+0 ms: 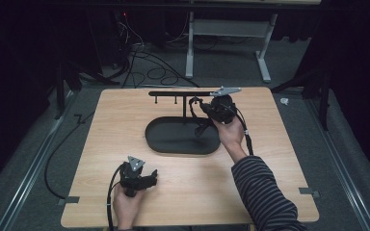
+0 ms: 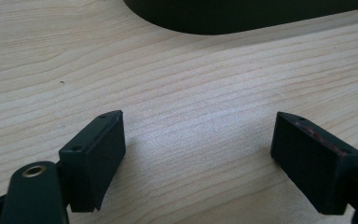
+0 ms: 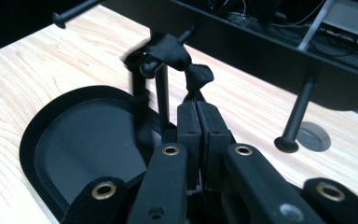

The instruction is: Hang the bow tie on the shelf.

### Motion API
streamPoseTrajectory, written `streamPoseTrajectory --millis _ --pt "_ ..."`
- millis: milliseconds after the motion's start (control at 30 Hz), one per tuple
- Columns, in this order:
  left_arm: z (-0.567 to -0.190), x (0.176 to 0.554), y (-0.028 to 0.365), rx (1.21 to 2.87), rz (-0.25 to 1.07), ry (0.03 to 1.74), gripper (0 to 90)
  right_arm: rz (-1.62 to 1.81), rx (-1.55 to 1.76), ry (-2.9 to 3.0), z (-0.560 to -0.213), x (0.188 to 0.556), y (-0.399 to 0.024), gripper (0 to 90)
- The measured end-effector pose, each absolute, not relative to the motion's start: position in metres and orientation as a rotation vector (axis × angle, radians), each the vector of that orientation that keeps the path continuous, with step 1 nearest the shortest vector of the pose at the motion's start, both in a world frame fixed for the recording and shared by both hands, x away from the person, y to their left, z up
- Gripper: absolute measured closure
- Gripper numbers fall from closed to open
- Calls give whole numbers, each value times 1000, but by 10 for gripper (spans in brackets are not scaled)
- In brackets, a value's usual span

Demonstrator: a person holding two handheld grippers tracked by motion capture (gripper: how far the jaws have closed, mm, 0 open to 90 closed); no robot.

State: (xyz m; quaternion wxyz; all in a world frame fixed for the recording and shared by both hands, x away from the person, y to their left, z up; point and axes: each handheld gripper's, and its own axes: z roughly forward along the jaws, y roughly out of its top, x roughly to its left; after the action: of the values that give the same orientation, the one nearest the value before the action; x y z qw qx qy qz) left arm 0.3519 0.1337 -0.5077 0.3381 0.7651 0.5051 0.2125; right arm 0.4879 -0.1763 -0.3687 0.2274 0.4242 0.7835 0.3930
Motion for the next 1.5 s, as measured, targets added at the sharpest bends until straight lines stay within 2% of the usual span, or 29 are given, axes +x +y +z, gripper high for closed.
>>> streamPoseTrajectory --millis 333,633,833,1500 --pt "-508 352 134 1991 553 1316 180 1089 1171 2163 -371 486 -176 848" --pt "-508 352 134 1993 554 1316 180 1128 1133 2150 -365 478 -185 702" --pt "-508 352 134 1993 554 1316 180 1182 1131 2149 -361 470 -191 642" --pt "-508 352 134 1991 553 1316 180 1227 1153 2138 -359 459 -212 585"
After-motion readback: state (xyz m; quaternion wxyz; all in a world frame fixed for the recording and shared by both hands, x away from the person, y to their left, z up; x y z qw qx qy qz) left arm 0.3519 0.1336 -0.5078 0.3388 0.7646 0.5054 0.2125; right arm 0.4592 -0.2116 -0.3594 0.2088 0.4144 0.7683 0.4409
